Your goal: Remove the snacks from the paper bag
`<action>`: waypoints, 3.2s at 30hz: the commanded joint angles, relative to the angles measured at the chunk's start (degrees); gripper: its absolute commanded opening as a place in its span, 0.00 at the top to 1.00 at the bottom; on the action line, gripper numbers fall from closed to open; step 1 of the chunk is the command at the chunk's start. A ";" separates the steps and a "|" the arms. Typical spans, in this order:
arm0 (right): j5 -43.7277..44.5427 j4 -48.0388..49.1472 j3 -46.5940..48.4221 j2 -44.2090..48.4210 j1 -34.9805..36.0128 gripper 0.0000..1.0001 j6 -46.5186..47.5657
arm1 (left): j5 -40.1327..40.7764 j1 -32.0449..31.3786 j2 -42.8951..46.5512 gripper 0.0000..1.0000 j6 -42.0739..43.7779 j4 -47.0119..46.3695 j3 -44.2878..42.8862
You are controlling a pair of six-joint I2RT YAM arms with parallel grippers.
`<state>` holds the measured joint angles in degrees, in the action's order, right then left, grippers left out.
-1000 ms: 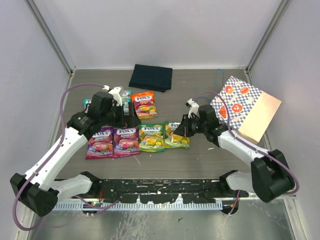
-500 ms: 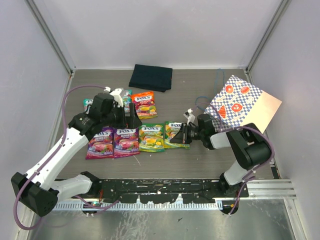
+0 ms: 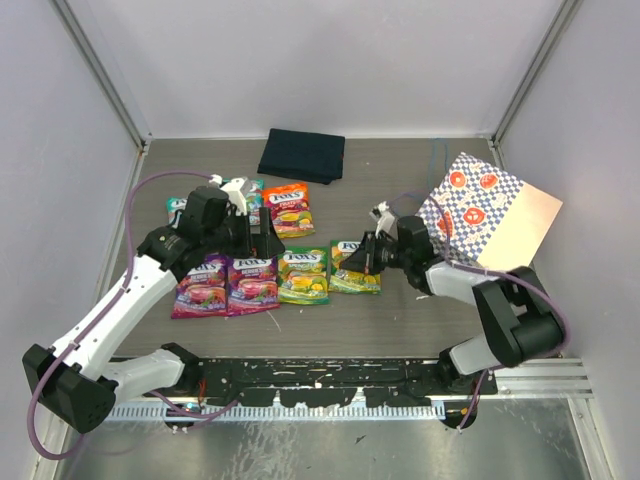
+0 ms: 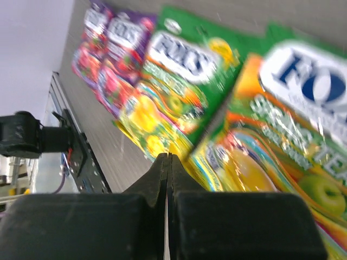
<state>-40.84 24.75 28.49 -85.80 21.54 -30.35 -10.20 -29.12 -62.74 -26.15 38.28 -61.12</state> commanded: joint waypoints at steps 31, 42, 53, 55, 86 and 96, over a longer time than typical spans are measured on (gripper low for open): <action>13.53 -15.17 10.39 7.86 2.65 0.72 8.59 | -1.44 0.02 1.57 0.01 -0.22 -2.77 1.01; 21.71 -21.41 7.88 9.55 2.91 0.64 11.28 | -2.55 -0.12 0.83 0.01 -0.30 -3.95 1.66; 31.18 -26.35 6.89 4.06 9.33 0.53 13.40 | -1.82 -0.14 1.18 0.01 -0.04 -3.83 2.40; 33.61 -28.75 7.45 4.96 10.91 0.52 14.15 | -2.01 -0.18 0.98 0.01 -0.04 -3.83 2.49; 48.20 -31.77 10.64 6.18 16.54 0.16 12.32 | -1.86 -0.10 1.64 0.01 0.31 -3.30 3.64; 47.71 -35.24 8.80 12.73 18.99 0.15 11.47 | -2.75 -0.14 0.47 0.01 -0.27 -4.92 4.26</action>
<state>7.31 -9.61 36.56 -76.47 39.27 -18.09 -11.84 -29.19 -62.41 -26.35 36.80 -56.77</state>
